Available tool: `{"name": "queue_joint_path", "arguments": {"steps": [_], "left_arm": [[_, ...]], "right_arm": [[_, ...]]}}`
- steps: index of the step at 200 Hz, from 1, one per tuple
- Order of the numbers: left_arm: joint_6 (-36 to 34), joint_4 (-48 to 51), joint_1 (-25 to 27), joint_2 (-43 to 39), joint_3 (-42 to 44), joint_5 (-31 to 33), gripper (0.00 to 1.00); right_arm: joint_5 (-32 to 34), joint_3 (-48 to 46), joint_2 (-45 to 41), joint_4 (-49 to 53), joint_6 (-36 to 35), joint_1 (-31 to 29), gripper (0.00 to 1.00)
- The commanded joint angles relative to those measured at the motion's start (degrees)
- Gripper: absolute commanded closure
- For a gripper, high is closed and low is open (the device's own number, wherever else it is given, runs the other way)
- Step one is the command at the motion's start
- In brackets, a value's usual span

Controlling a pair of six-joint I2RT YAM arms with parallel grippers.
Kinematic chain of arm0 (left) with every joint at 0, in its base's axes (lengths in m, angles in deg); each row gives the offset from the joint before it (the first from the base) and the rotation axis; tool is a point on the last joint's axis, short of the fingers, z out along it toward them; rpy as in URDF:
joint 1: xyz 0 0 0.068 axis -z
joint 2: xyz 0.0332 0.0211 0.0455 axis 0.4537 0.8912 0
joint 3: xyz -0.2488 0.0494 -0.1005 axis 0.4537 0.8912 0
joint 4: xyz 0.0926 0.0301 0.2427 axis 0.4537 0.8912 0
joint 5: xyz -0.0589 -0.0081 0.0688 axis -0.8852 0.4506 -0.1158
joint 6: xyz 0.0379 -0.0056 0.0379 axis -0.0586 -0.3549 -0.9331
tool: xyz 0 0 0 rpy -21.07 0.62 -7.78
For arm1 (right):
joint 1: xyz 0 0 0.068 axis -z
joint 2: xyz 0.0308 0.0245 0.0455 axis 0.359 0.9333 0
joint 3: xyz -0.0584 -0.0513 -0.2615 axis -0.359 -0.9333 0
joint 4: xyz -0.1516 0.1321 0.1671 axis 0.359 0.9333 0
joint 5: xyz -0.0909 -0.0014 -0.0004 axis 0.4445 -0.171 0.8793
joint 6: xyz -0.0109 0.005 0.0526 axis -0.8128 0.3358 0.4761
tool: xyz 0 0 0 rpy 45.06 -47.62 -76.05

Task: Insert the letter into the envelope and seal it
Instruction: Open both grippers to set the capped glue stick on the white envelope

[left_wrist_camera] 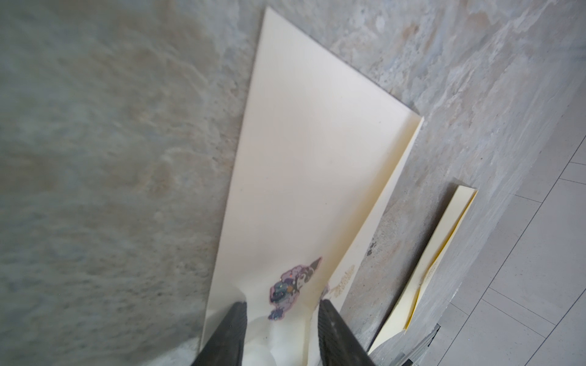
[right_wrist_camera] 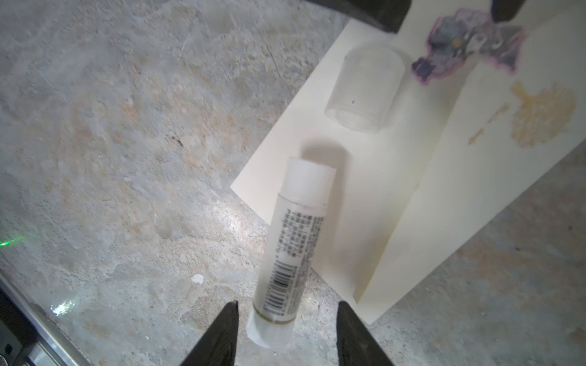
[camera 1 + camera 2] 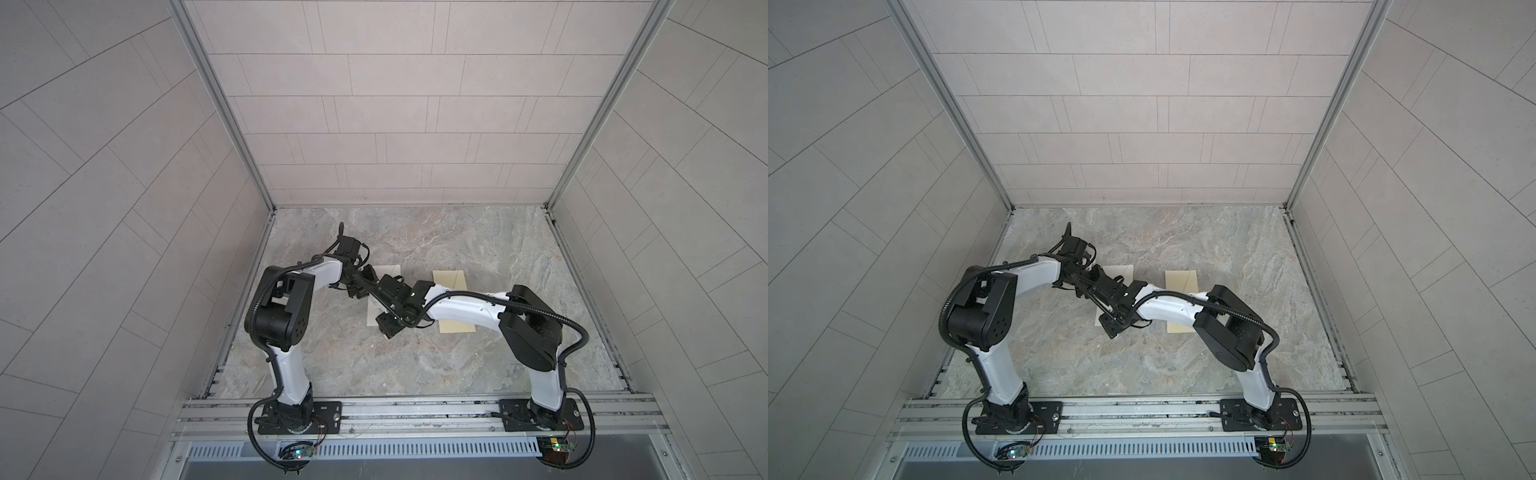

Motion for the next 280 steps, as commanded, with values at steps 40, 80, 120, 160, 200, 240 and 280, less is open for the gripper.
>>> {"name": "queue_joint_path", "arguments": {"steps": [40, 80, 120, 160, 200, 240, 280], "left_arm": [[-0.88, 8.47, 1.17, 5.06, 2.42, 3.02, 0.54], [-0.85, 8.55, 1.21, 5.35, 2.38, 3.11, 0.54], [-0.88, 8.81, 1.17, 5.86, 2.26, 2.83, 0.54], [-1.41, 9.86, 1.01, 4.24, 2.11, 3.81, 0.54], [-1.8, 11.18, 1.01, 3.49, 0.76, 3.57, 0.54], [-2.29, 11.81, 1.01, 3.94, 0.35, 3.73, 0.55], [-2.29, 11.76, 1.03, 3.85, 0.75, 3.58, 0.54]], "right_arm": [[-0.52, 1.19, 1.49, 1.54, -2.2, -1.05, 0.53], [-1.86, 4.46, 4.51, 3.92, -3.93, -2.7, 0.58], [1.95, 5.97, 3.22, 6.18, -7.24, -6.05, 0.53], [4.79, 4.77, 0.96, 5.31, -6.96, -7.05, 0.48], [4.52, 8.28, 4.58, 6.37, -7.73, -7.29, 0.47], [3.91, 10.84, 7.63, 6.17, -8.05, -7.37, 0.47], [4.89, 12.65, 10.29, 7.08, -7.3, -7.38, 0.47]]}}
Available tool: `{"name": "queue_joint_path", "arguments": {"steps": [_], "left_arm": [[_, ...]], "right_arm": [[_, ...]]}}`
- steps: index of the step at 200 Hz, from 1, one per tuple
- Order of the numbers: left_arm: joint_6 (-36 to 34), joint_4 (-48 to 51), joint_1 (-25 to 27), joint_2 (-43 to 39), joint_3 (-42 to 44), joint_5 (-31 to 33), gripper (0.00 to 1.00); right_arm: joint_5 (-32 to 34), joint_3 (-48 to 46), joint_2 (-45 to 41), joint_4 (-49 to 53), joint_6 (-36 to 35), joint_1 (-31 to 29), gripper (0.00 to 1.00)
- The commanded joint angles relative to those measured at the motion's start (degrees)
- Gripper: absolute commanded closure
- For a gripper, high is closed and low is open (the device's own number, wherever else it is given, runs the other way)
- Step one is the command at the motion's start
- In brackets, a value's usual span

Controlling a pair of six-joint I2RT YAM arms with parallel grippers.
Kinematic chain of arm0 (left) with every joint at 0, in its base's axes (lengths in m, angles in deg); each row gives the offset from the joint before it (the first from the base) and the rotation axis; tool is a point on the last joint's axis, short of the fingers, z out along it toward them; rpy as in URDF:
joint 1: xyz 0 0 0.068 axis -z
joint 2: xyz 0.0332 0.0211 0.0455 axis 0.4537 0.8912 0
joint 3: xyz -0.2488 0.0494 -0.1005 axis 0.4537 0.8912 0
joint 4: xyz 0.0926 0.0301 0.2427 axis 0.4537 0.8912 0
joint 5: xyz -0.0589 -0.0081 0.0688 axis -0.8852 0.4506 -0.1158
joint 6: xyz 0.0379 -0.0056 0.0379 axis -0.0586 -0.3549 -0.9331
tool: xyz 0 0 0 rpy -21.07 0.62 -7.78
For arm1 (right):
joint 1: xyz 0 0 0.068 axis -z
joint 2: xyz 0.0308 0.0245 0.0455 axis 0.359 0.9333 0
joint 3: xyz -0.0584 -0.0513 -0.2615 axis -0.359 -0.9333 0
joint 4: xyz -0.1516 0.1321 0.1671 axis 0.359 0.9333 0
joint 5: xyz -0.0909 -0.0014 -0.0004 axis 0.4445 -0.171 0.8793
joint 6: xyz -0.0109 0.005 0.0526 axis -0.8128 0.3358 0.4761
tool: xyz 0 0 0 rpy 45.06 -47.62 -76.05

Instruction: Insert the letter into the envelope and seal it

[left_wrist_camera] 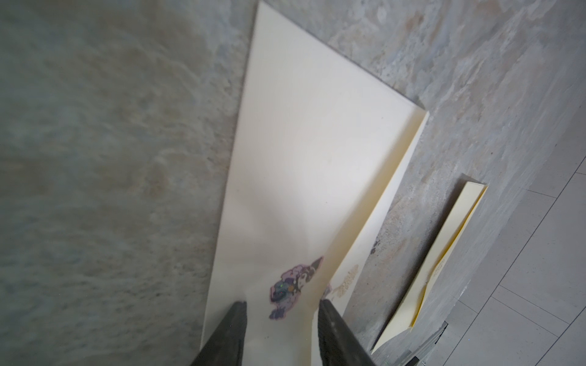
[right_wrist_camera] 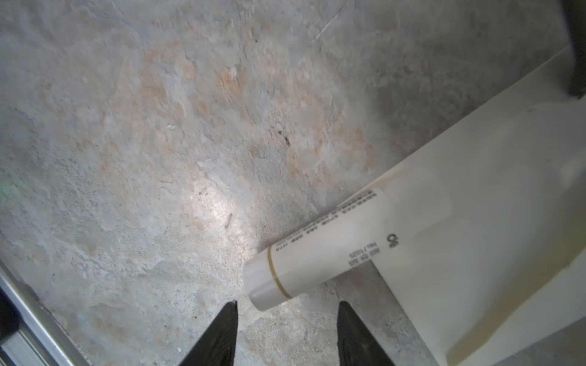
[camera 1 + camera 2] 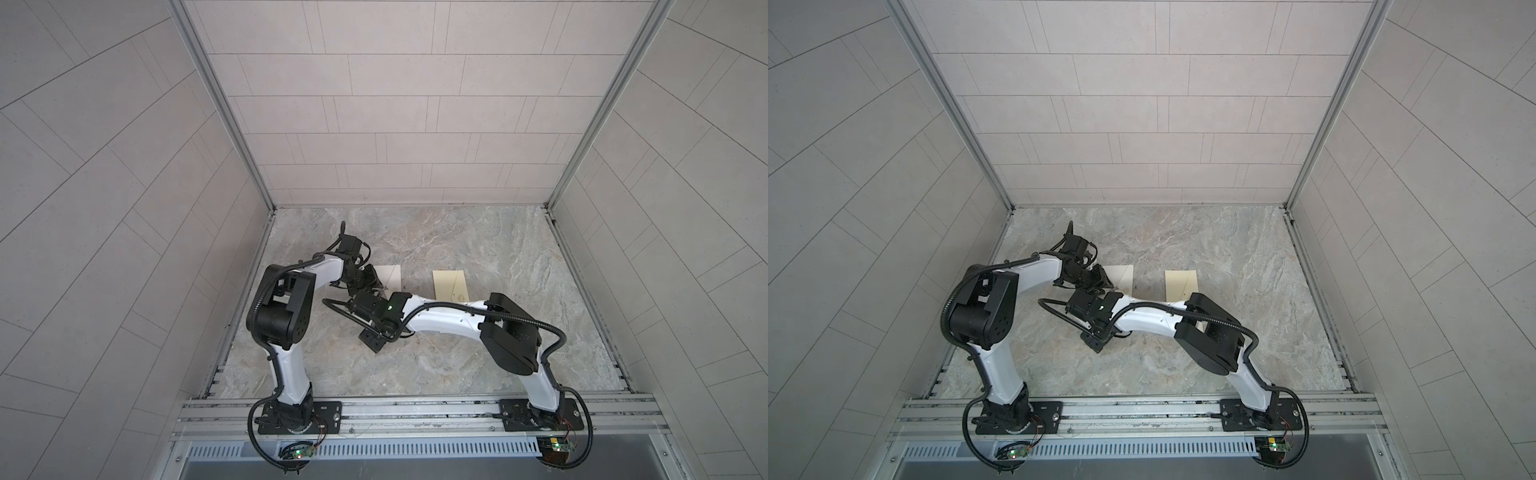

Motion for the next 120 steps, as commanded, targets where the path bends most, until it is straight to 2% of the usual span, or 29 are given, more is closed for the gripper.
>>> {"name": "queue_joint_path", "arguments": {"steps": [1, 51, 88, 120], "left_arm": [[-0.67, 9.18, 0.82, 3.22, 2.46, 3.04, 0.54], [-1.17, 9.59, 0.85, 3.07, 2.68, 2.85, 0.54], [-2.72, 10.06, 0.81, 1.14, 3.88, 2.16, 0.54], [-2.11, 8.23, 0.19, -5.47, 4.66, 3.67, 0.44]], "right_arm": [[1.59, 1.5, 1.9, 1.81, 0.19, -0.3, 0.47], [5.81, -1.94, -0.38, -0.27, 3.92, 1.23, 0.48], [6.08, -7.45, -5.29, -4.19, 5.2, 2.46, 0.49], [7.32, -11.9, -11.19, -6.73, 5.48, 2.54, 0.49]]}}
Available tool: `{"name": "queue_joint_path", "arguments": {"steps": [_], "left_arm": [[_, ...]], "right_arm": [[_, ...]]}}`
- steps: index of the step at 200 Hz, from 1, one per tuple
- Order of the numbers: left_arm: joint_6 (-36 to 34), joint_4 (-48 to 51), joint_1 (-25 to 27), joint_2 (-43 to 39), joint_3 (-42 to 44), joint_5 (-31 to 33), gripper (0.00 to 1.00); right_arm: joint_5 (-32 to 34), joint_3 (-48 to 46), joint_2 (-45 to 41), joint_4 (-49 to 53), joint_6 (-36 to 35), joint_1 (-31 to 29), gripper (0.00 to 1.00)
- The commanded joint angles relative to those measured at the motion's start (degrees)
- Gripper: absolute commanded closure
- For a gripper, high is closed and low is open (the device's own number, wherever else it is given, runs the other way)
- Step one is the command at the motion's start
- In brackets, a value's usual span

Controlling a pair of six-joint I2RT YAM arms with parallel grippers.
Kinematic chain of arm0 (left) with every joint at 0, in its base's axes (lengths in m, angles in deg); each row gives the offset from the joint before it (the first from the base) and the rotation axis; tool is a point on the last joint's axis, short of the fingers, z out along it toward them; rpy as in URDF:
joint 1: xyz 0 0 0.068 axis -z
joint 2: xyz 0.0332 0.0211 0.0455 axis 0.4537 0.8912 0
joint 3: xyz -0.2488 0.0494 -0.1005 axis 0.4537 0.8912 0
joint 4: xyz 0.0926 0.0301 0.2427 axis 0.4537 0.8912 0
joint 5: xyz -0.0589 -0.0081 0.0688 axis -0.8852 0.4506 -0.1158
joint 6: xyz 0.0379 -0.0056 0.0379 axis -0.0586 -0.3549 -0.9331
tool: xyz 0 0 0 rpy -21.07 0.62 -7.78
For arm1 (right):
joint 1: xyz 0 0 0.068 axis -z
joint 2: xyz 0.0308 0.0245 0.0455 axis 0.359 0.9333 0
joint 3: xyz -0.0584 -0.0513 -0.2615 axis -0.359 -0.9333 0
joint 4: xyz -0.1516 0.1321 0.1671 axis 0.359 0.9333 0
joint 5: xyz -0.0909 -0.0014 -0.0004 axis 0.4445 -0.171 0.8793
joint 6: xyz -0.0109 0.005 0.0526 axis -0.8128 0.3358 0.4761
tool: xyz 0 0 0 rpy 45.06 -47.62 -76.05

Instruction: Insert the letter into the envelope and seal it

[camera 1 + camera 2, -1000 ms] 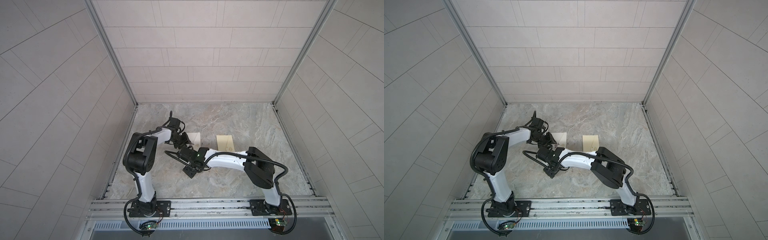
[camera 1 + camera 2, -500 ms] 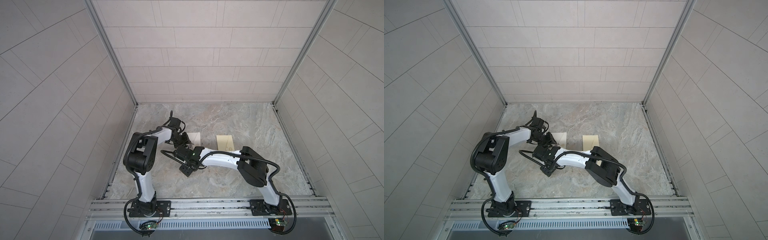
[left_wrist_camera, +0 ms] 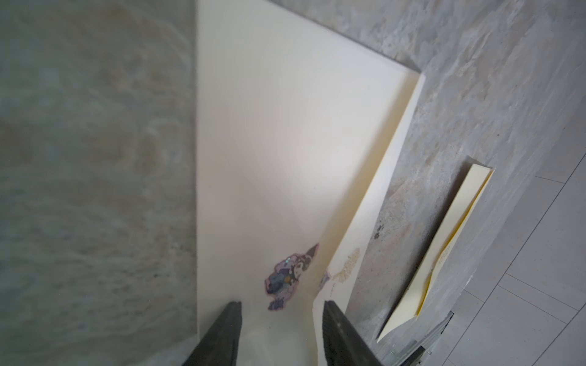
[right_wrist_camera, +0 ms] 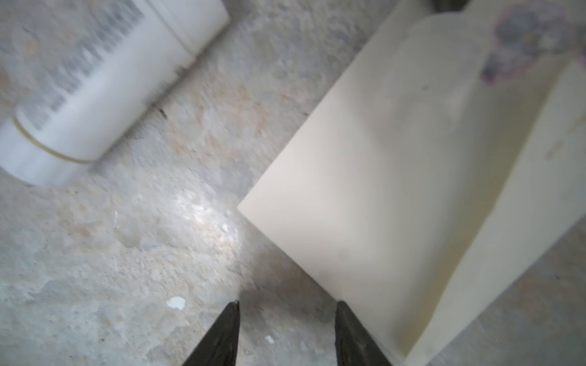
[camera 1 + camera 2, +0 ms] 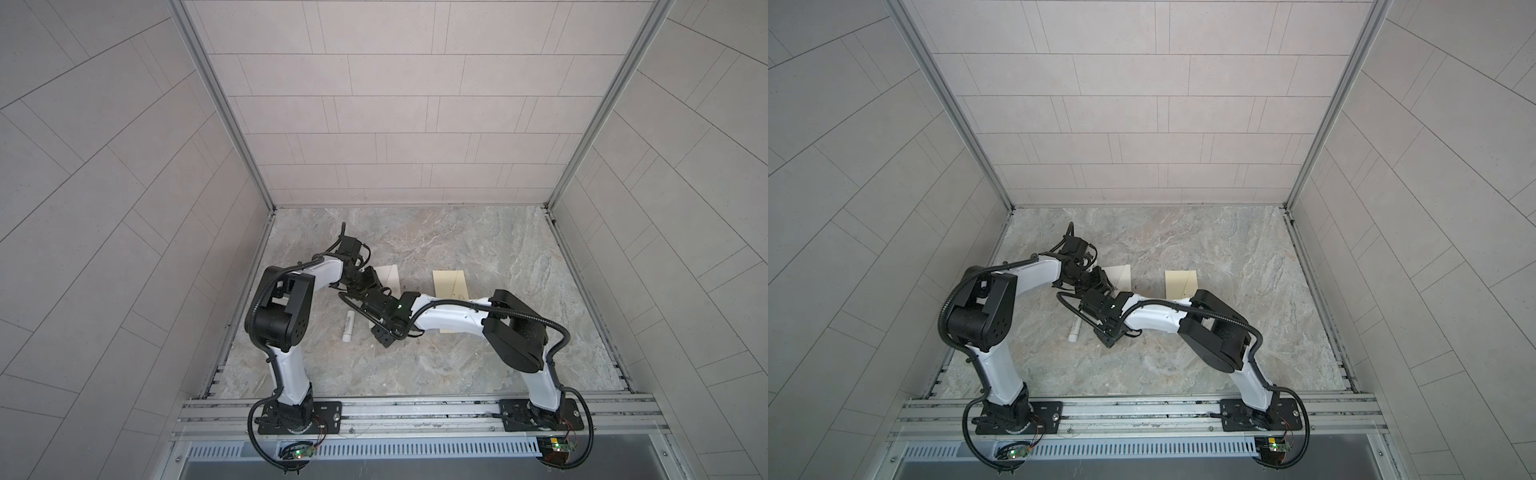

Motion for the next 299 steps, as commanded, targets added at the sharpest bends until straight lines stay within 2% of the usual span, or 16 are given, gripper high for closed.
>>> {"name": "queue_joint_path", "arguments": {"steps": [1, 22, 44, 65, 77, 91, 106, 123, 142, 181, 208, 231, 269, 280, 299], "left_arm": [[-0.13, 6.38, -0.14, -3.12, 2.65, 3.86, 0.43], [1.31, 5.15, -2.33, -8.8, 2.84, 4.35, 0.29], [-0.69, 7.94, -4.56, -14.81, 2.65, 6.15, 0.23], [-5.51, 17.05, -5.92, -20.39, 3.32, 13.15, 0.2], [-7.06, 22.69, -6.4, -22.96, 4.98, 20.66, 0.16], [-7.79, 26.94, -7.34, -25.29, 8.66, 26.46, 0.13], [-7.12, 27.07, -8.03, -27.37, 13.49, 29.46, 0.11], [-6.58, 22.91, -8.1, -29.19, 18.53, 31.72, 0.09], [-6.75, 22.75, -8.1, -28.07, 19.06, 33.53, 0.1], [-8.36, 23.56, -7.28, -20.02, 17.52, 29.67, 0.33], [-8.59, 22.11, -7.06, -15.42, 17.45, 30.3, 0.5], [-8.79, 22.11, -7.05, -15.35, 17.34, 30.98, 0.71], [-9.36, 22.02, -6.72, -16.67, 17.09, 30.74, 0.83], [-9.87, 22.07, -6.43, -17.22, 16.93, 30.04, 0.89], [-10.88, 22.19, -4.25, -19.31, 16.65, 29.66, 0.92]], "right_arm": [[2.32, -1.62, -5.73, -1.87, 1.03, -0.31, 0.49], [1.88, -2.02, -7.2, -0.93, 1.06, -0.07, 0.49], [1.26, -2.75, -7.92, -0.92, 1.22, 0.17, 0.49], [0.63, -3.69, -8.31, -1.16, 1.47, 0.56, 0.5], [0.24, -4.71, -8.81, -1.83, 1.57, 0.82, 0.5], [0.09, -5.93, -9.7, -2.37, 1.69, 1.25, 0.5], [-0.02, -7.19, -10.73, -2.64, 1.79, 1.77, 0.5], [-0.07, -8.83, -12.27, -2.92, 1.94, 2.28, 0.51], [-0.14, -10.5, -14.23, -3.1, 2.06, 2.66, 0.51], [0.56, -13.0, -17.91, -3.49, 2.2, 3.64, 0.52], [0.62, -13.78, -19.71, -3.74, 2.47, 4.33, 0.52], [0.37, -14.03, -19.83, -4.2, 2.98, 4.6, 0.52], [-3.95, -12.5, -17.55, -6.33, 4.32, 6.41, 0.52], [-4.53, -11.19, -16.2, -6.0, 4.47, 6.78, 0.52], [-7.24, -7.22, -12.85, -4.4, 4.6, 7.51, 0.51]]}}
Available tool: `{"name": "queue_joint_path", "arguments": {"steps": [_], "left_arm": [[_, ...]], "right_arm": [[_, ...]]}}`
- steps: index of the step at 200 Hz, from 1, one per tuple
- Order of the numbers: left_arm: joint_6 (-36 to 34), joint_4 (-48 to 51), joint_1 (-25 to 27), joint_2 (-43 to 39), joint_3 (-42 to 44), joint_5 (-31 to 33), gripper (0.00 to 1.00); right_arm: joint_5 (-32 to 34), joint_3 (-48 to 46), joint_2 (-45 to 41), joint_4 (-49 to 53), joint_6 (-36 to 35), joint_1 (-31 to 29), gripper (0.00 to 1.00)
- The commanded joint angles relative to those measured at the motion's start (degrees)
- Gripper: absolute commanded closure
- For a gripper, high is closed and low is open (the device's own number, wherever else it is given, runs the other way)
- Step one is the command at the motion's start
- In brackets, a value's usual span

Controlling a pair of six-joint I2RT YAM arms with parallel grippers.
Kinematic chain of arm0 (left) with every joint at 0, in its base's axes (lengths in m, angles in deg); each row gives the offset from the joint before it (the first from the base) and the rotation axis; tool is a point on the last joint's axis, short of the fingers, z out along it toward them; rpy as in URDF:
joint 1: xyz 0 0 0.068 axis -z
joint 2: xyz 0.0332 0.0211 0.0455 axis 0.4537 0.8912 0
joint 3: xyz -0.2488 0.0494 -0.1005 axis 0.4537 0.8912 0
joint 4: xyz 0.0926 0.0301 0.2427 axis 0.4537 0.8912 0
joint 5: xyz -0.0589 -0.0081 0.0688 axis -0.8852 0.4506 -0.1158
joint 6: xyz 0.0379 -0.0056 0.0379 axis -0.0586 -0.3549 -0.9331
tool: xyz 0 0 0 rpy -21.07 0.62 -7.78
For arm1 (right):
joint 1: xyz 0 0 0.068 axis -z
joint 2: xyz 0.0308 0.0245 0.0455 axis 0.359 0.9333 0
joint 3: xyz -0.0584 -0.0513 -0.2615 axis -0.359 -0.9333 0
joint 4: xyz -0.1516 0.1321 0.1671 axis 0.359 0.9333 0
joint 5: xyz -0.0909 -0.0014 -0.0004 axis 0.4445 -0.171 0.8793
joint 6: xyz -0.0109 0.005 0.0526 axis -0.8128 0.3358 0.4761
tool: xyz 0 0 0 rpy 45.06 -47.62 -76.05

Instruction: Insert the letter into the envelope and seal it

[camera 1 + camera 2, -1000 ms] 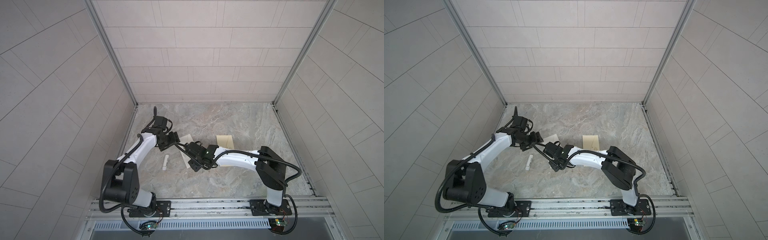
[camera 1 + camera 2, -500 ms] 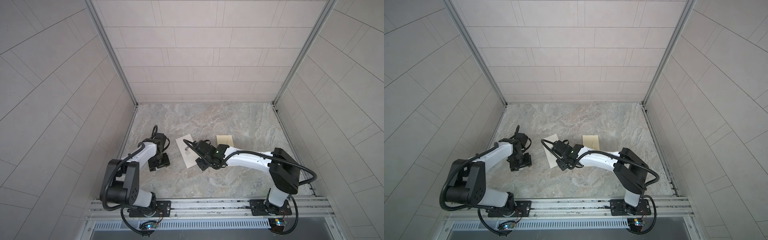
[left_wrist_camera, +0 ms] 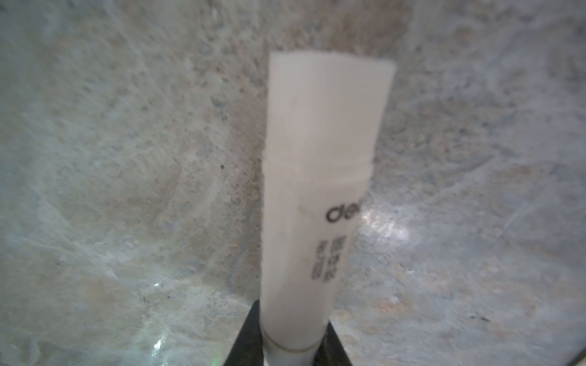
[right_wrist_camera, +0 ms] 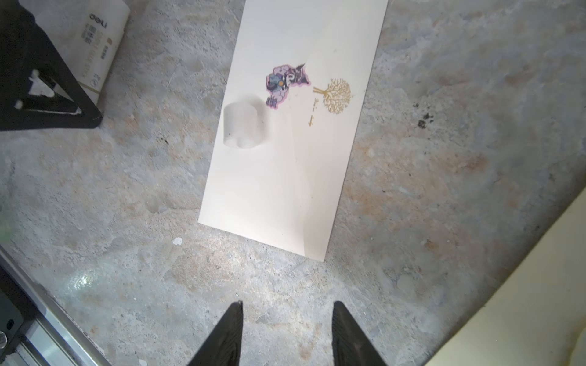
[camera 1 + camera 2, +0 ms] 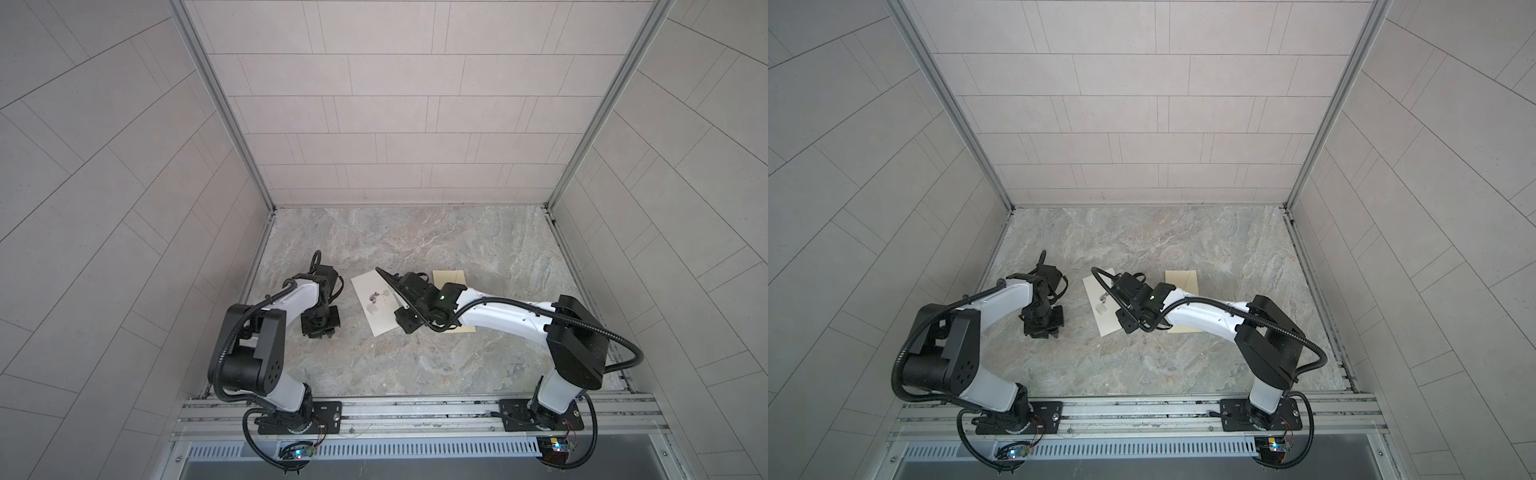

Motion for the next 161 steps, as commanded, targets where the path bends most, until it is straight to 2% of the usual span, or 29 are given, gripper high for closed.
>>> {"name": "queue_joint_path", "arguments": {"steps": [1, 33, 84, 109, 142, 161], "left_arm": [[-1.51, 0.25, 2.14, -2.15, 0.19, 0.18, 0.92], [-3.8, -0.58, 7.57, -9.96, -0.54, -2.08, 1.0], [-3.86, -2.03, 7.78, -25.73, 1.79, -2.04, 1.0], [-3.98, -1.97, 7.78, -28.96, 2.79, -3.47, 1.0], [-5.22, -5.32, 7.77, -32.08, 4.13, -9.96, 1.0], [-5.4, -5.89, 7.79, -33.04, 4.43, -11.08, 1.0]], "right_arm": [[-3.46, 4.57, 3.9, 0.51, 1.05, 0.78, 0.51], [-8.58, 14.46, 11.88, 4.59, -0.02, 0.78, 0.5], [-7.67, 26.13, 21.7, 11.13, -0.67, 0.87, 0.48], [-7.38, 30.8, 25.61, 14.63, -1.4, 0.96, 0.48], [-6.55, 34.69, 29.14, 16.42, -2.24, 1.05, 0.48], [-5.88, 36.9, 30.92, 17.31, -2.92, 1.28, 0.49]]}}
